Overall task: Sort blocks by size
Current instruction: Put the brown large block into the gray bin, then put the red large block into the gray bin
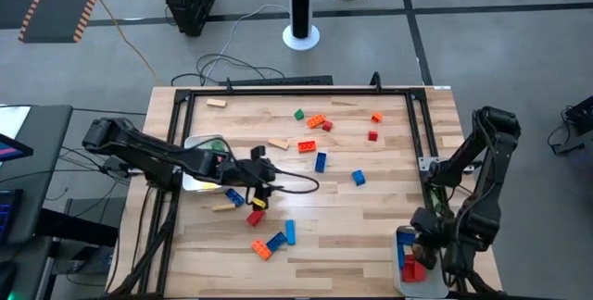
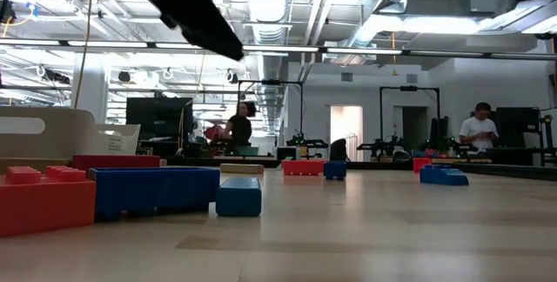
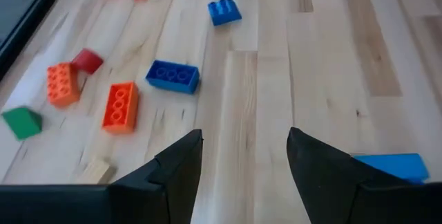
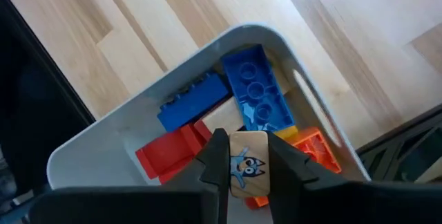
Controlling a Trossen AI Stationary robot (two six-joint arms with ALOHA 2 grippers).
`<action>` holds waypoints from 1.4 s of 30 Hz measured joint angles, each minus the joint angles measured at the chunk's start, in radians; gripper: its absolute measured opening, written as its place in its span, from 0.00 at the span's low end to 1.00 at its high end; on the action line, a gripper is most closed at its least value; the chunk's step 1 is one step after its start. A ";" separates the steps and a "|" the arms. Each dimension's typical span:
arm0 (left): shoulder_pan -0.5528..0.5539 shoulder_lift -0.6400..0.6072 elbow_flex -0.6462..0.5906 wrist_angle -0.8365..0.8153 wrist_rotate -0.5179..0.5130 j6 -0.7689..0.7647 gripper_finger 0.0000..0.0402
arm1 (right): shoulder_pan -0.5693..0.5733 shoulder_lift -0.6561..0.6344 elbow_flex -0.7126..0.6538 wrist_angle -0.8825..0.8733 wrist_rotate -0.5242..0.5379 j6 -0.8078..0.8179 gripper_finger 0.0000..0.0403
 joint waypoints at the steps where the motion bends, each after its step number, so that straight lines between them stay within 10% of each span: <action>1: -0.003 -0.022 0.000 -0.023 -0.002 -0.017 0.50 | 0.000 0.000 0.000 0.001 0.000 0.000 0.22; 27: -0.204 -0.127 0.000 -0.175 -0.217 -0.085 0.50 | -0.113 -0.080 0.063 -0.156 -0.093 -0.046 0.46; 33: -0.200 -0.122 -0.003 -0.201 -0.272 -0.100 0.50 | -0.249 -0.088 0.103 -0.247 0.078 -0.263 0.45; 42: -0.219 -0.083 -0.032 -0.243 -0.024 -0.450 0.48 | -0.510 0.003 0.081 0.149 0.579 -0.862 0.45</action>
